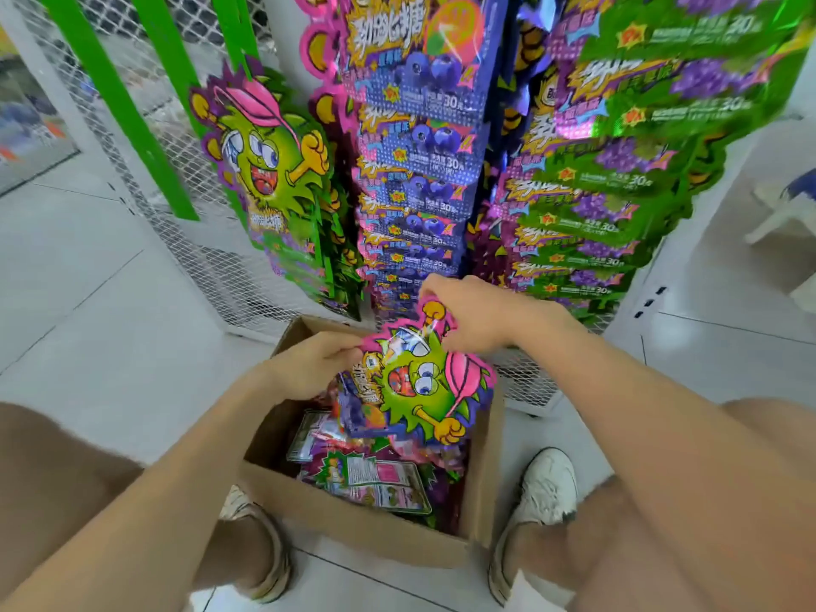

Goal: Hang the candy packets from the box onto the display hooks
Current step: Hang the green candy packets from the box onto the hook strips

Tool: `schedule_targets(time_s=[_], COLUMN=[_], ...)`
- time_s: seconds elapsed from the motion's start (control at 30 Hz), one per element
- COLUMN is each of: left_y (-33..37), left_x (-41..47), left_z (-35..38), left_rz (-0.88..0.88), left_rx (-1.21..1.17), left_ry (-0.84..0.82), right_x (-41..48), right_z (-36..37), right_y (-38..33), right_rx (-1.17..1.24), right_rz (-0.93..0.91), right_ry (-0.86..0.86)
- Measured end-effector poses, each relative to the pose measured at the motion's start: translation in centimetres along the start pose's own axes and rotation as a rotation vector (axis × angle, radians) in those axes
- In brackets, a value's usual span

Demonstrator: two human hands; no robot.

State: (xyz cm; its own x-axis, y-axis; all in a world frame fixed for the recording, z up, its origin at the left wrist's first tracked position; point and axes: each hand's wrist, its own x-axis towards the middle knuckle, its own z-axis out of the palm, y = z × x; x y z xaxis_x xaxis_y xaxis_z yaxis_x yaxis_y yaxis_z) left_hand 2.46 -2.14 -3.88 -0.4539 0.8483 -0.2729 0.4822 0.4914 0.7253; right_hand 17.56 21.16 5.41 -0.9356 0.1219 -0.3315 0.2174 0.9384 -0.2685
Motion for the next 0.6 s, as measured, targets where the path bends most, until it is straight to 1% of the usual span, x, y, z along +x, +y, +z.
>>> schedule_targets(time_s=[0.03, 0.1, 0.17, 0.27, 0.33, 0.37, 0.4, 0.5, 0.53, 0.57, 0.6], left_y=[0.3, 0.8, 1.3, 3.3, 4.1, 3.9, 3.9, 4.2, 4.6, 5.4, 6.4], left_x=[-0.5, -1.4, -2.0, -2.9, -3.4, -3.4, -3.7, -4.2, -4.4, -4.8, -5.3], left_z=[-0.6, -1.4, -2.1, -3.4, -4.5, -5.1, -5.6, -7.3, -8.0, -8.6, -9.3], left_rz=[-0.005, -0.057, -0.089, -0.125, -0.123, -0.123, -0.131, -0.152, -0.140, -0.130, -0.145], left_rx=[0.002, -0.027, -0.052, -0.053, -0.109, -0.151, -0.189, -0.288, -0.318, -0.323, -0.312], left_ry=[-0.010, 0.005, -0.007, -0.030, -0.014, -0.006, 0.013, 0.097, 0.102, 0.101, 0.086], right_x=[0.0, -0.1, -0.4, -1.6, -2.3, -2.5, -2.7, -3.6, -4.0, -4.4, -4.8], right_z=[-0.3, -1.1, -1.6, -2.6, -3.0, -3.1, -3.3, -3.9, -4.0, -4.1, -4.2], right_y=[0.2, 0.2, 0.3, 0.5, 0.6, 0.6, 0.4, -1.4, -2.1, -2.9, -3.7], right_rx=[0.026, 0.084, 0.136, 0.192, 0.245, 0.305, 0.372, 0.503, 0.554, 0.580, 0.581], right_rz=[0.005, 0.031, 0.041, 0.058, 0.074, 0.081, 0.081, 0.022, 0.004, -0.033, -0.082], right_ry=[0.060, 0.097, 0.068, -0.065, -0.088, -0.050, 0.035, 0.466, 0.574, 0.643, 0.667])
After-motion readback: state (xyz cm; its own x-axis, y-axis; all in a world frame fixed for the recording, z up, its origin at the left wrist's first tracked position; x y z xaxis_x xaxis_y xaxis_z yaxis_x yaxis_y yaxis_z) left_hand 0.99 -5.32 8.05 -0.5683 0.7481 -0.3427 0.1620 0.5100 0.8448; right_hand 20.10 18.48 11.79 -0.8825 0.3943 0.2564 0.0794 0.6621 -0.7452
